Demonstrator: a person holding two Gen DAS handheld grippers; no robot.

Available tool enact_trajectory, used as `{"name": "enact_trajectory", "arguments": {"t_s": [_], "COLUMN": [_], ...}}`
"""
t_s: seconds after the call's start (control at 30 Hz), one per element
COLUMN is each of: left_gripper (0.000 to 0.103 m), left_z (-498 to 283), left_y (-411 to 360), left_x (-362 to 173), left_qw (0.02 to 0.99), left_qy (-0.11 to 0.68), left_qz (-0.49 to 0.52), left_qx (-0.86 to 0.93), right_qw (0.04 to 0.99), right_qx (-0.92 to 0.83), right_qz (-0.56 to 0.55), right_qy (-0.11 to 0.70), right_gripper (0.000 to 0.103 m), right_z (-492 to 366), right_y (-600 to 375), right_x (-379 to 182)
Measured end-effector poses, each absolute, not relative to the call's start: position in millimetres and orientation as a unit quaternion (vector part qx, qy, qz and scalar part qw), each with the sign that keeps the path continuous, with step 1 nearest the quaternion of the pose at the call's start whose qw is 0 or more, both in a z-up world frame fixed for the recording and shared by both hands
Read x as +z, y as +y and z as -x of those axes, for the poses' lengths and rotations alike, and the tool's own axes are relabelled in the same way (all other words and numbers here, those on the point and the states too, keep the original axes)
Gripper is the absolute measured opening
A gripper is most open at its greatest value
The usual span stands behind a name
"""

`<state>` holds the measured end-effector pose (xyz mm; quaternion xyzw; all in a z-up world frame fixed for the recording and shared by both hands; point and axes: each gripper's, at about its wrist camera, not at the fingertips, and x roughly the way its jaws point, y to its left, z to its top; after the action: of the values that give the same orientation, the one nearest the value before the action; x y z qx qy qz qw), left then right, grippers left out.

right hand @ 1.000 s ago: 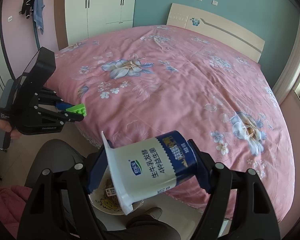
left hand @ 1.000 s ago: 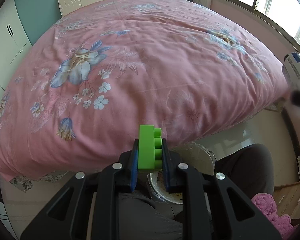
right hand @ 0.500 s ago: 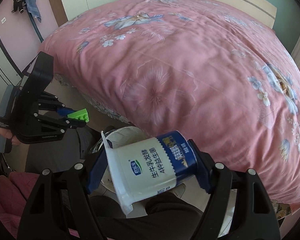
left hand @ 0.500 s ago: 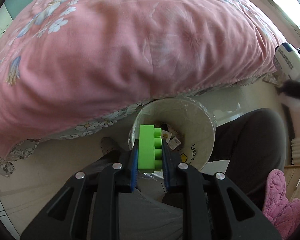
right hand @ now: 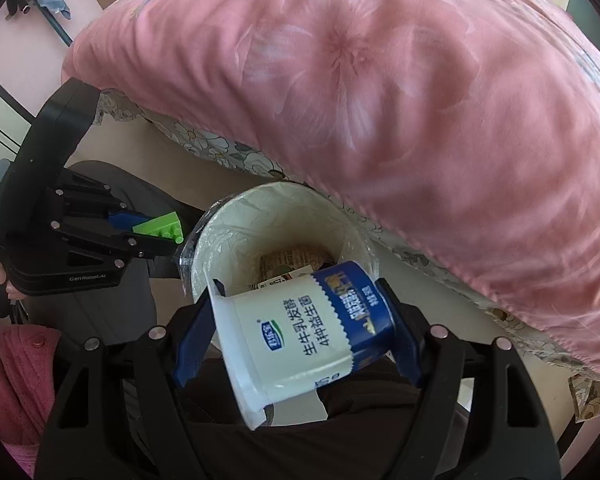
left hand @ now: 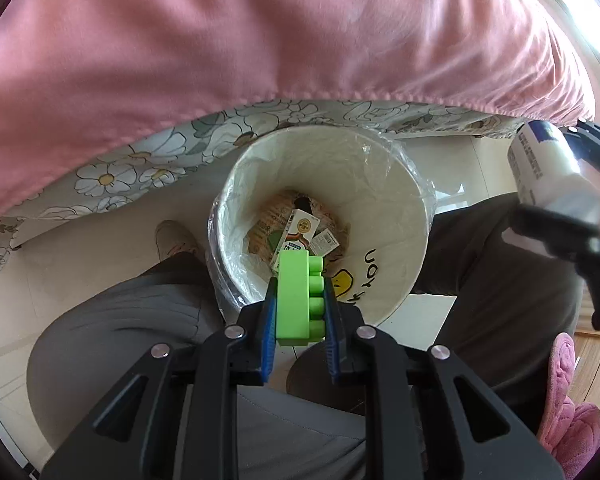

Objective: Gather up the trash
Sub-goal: 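Lift the green block and yogurt cup and carry both over the bin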

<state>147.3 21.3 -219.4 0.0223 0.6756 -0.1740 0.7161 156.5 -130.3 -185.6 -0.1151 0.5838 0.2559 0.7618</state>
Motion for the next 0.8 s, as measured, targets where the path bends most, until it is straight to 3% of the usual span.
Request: {"name": "enact_trajectory", "arguments": {"t_s": [0.8], "left_gripper": [0.023], "left_z": [-181], "left_y": [-10], "left_x": [-325], "left_qw": [0.660], "left_qy": [0.736], "left_qz": [0.007], "left_qx": [-0.150], "right_qw": [0.687], "right_qx": [0.215], "right_qz": [0.108], "right_qy": [0.686], "right_gripper": [0.075], "right_z": [-177], "right_y": [-104], "right_x": [-333]}}
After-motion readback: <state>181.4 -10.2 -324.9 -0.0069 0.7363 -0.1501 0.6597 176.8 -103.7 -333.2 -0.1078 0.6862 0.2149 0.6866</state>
